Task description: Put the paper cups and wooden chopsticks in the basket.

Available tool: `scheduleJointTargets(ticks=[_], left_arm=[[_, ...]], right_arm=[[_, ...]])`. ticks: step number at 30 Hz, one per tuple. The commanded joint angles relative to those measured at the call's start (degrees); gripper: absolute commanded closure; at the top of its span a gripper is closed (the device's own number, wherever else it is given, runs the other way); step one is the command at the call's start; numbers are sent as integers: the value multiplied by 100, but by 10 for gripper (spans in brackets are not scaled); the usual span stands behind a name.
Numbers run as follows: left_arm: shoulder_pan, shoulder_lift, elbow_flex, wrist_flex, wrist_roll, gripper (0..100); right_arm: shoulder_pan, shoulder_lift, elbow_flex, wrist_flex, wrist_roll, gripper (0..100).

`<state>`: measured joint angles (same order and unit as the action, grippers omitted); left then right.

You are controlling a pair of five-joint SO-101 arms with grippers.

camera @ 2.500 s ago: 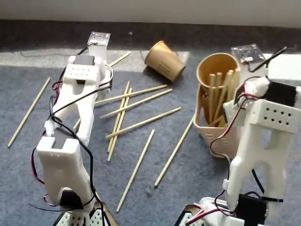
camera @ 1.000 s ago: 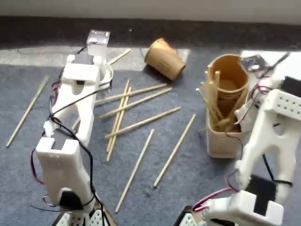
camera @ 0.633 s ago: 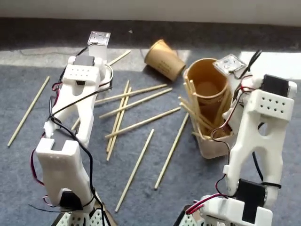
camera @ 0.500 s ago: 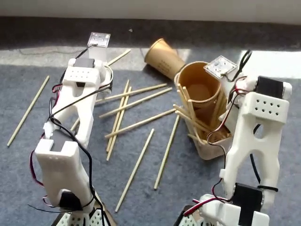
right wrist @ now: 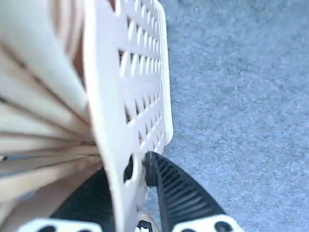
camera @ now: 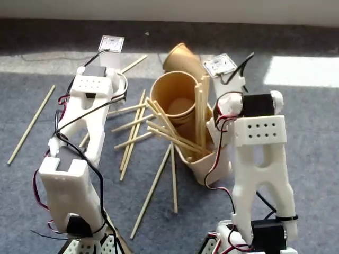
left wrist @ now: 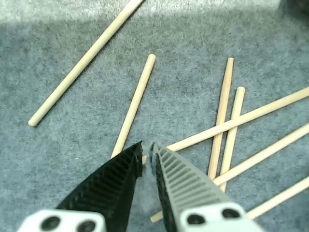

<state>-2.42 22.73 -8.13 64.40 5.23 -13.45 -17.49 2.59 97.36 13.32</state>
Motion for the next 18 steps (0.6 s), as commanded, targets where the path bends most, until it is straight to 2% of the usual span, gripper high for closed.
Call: scheduleJointTargets(ticks=[1,9,13,18], left_arm=[[57,-57,-22,-26,18,944],[57,-57,-22,-26,18,944],[66,-57,-22,-26,18,944],[57,-57,-22,-26,18,944]], right_arm=[[-66,-233,-321,-224,-264,992],[1244,-242,-303,-347,343,991],[1349,-251,-295,-75,730,988],[1332,-242,136,-259,738,988]])
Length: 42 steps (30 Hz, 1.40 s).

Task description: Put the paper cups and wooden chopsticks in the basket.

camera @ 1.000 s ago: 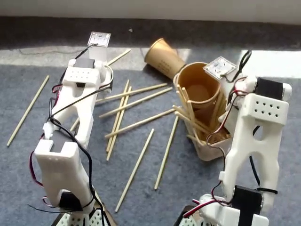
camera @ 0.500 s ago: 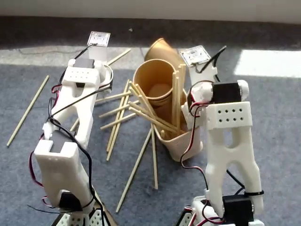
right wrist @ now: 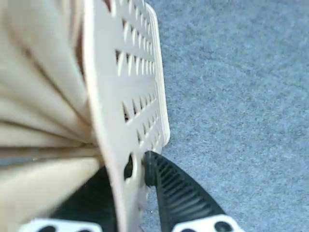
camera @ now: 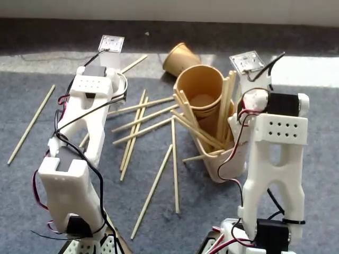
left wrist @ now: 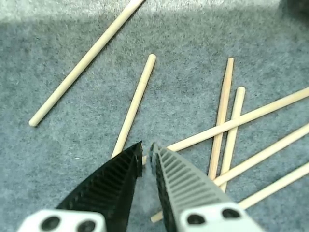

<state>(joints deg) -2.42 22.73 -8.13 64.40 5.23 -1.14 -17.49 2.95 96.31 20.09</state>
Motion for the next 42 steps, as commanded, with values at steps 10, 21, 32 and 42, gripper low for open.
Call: scheduleJointTargets(ticks=[10,21,32,42], left_arm=[[84,-57,-22,-26,18,944],[84,-57,-22,-44,18,944],[75,-57,-31,-26,18,941],[-224,-66,-901,554,-273,944]], right_arm=[[127,-303,1833,-1956,-396,719],[101,-303,-840,-2053,-1415,616],[136,-303,-3002,-910,-1451,616],[945,-1077,-4681,497,-1442,616]])
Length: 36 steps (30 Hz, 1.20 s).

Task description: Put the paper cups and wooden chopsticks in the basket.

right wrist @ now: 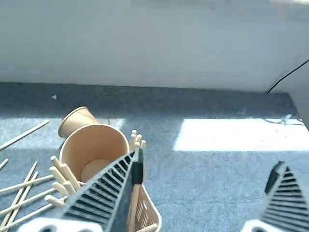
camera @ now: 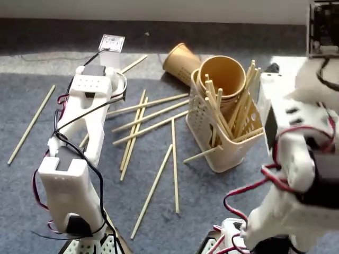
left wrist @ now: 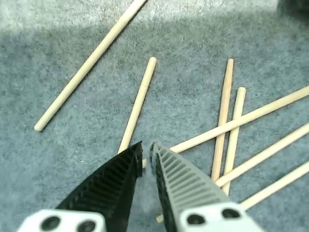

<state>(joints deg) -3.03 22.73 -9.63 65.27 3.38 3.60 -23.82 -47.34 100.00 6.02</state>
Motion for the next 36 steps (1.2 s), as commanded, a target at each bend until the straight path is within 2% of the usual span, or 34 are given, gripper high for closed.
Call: scheduleJointTargets(ticks=[1,7,9,13,16,23,26,30,34,36], left_arm=[[-171,-66,-963,607,-88,944],[-40,-40,-2308,2066,-870,940],[-48,84,-2352,2382,-1055,915],[-101,813,-2343,2532,-1846,774],[-31,1411,-2369,2708,-2338,766],[400,2105,-2818,2752,-3552,765],[435,2105,-3213,2875,-3587,764],[444,2053,-3943,3508,-3982,764],[532,2176,-3996,3569,-4026,763],[576,2220,-3987,3569,-4026,726]], right_arm=[[505,-655,796,127,-9,616],[497,-2466,4664,-40,352,616],[532,-3284,6176,-532,448,616],[646,-5024,9420,-1912,580,616],[980,-5947,11116,-2607,967,616],[1332,-7046,12769,-3169,1196,616],[1341,-7345,13165,-3213,1196,616],[1332,-7785,13719,-3398,1178,616],[1314,-8136,14105,-3407,1178,616],[1305,-8119,14176,-3407,1178,616]])
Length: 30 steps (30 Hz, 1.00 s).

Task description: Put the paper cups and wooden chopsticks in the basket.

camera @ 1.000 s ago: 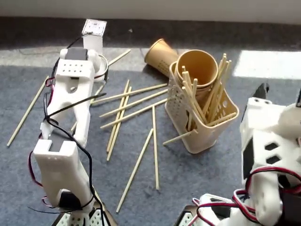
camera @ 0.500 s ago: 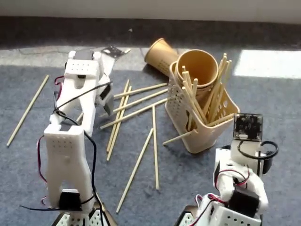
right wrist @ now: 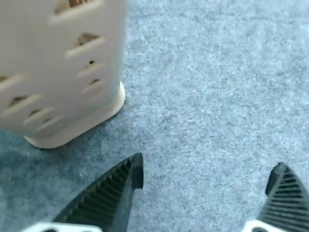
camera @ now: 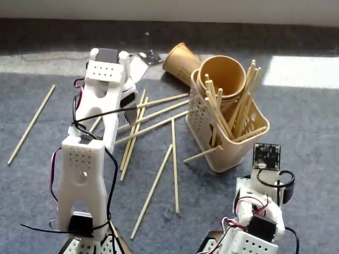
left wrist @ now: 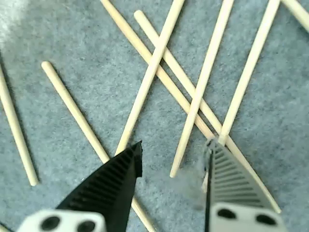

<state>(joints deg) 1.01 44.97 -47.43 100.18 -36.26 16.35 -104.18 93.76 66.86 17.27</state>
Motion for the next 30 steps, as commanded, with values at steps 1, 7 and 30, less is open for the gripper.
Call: scheduleJointTargets(ticks=[1,7,30], left_arm=[[207,22,-207,79,-62,696],[365,101,-207,88,-914,597],[119,1481,-330,-668,-1081,943]], right_arm=[[31,-75,75,-101,53,616],[136,-75,268,-207,-26,616],[734,-75,321,-532,-396,616]])
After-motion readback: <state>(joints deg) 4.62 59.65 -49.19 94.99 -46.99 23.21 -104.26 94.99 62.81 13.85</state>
